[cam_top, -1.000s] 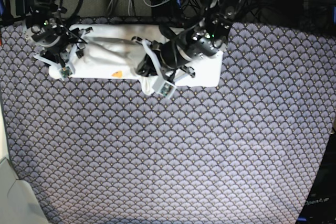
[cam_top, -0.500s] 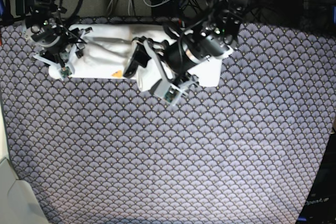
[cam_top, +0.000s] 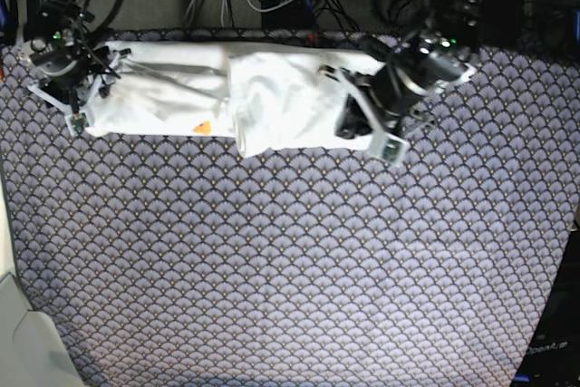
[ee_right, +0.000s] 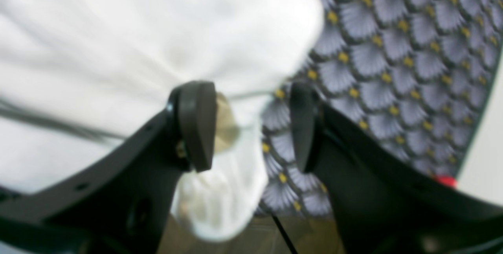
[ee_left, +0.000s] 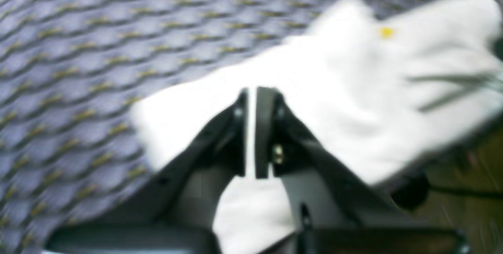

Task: Fold the T-shirt properly
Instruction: 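Open the left gripper, release the folded end, and lift away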

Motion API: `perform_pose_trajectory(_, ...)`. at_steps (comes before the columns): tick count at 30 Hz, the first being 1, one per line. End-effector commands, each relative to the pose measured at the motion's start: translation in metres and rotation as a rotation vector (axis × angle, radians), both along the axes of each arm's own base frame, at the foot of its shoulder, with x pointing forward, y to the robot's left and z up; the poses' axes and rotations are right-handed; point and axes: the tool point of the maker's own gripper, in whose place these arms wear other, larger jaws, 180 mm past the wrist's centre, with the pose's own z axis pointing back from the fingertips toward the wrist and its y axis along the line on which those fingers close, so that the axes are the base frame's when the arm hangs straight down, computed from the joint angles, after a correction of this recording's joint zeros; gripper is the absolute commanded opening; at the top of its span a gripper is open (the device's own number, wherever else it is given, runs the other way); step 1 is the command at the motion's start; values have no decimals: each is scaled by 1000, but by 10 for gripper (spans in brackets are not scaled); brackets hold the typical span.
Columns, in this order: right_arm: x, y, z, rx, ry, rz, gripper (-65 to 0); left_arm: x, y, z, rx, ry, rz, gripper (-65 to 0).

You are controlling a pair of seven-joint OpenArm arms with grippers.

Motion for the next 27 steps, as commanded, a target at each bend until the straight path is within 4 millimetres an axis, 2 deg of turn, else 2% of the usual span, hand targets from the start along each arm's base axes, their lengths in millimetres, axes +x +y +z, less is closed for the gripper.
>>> perform_pose_trajectory(1, 9, -5, 15, -19, -56, 0, -335, 4, 4, 9, -13, -35, 11, -619)
perform_pose_trajectory(4, 7, -6, 21, -15, -77, -30, -306, 8, 26, 7, 7, -33, 68, -622)
perform_pose_trajectory(9, 5, -3, 19, 3, -79, -50, -272, 8, 46, -16, 24, 27, 123, -622)
perform_pose_trajectory(13, 4, 1, 15, 19, -74, -56, -271, 5, 48, -26, 24, 53, 129, -622)
perform_pose_trajectory(23, 4, 2, 14, 21, -71, -55, -271, 4, 54, -24, 47, 48, 120, -622)
perform_pose_trajectory(27, 3, 2, 2, 44, -45, -64, -271, 4, 55, -24, 51, 48, 118, -622)
